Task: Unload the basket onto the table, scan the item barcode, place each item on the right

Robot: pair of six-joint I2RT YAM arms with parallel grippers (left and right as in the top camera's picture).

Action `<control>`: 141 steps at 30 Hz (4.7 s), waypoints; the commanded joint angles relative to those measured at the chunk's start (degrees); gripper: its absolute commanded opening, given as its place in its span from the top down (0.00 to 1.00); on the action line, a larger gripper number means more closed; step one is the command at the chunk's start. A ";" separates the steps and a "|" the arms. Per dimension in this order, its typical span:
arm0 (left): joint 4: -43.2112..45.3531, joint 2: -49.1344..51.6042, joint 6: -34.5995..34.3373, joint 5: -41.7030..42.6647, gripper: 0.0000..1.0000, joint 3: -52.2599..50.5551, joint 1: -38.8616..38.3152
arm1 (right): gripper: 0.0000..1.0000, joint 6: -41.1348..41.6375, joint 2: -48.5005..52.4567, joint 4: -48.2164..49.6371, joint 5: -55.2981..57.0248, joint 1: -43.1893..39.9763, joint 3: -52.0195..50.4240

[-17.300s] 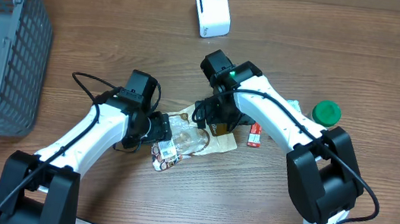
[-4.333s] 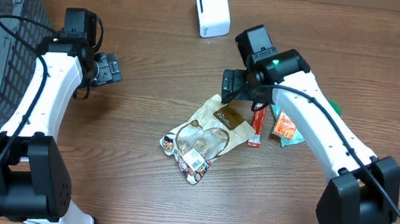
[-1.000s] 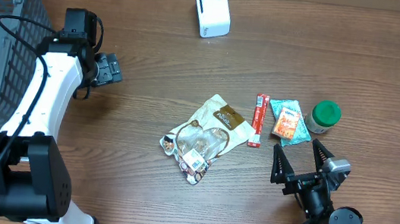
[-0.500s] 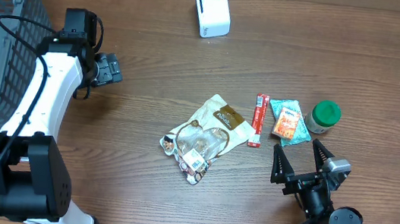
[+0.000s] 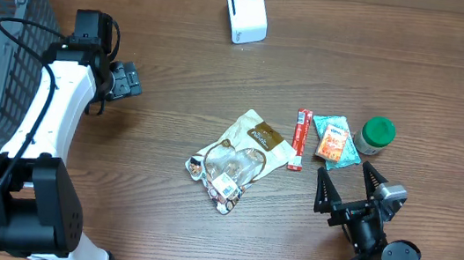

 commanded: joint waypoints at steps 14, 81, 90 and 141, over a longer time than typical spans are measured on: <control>0.04 -0.81 1.46 -0.55 0.00 -0.31 -0.44 | 0.00 -0.44 -0.46 0.22 0.74 -0.20 -0.61; 35.63 -93.83 1.46 6.93 0.00 -40.94 -0.46 | 0.00 -0.44 -0.46 0.22 0.76 -0.20 -0.61; 66.40 -100.32 1.09 5.90 0.00 -58.95 -3.19 | 0.00 -0.44 -0.46 0.22 0.74 -0.20 -0.61; 45.72 -100.30 20.13 8.90 0.00 -77.53 -3.04 | 0.00 -0.44 -0.46 0.22 0.74 -0.20 -0.61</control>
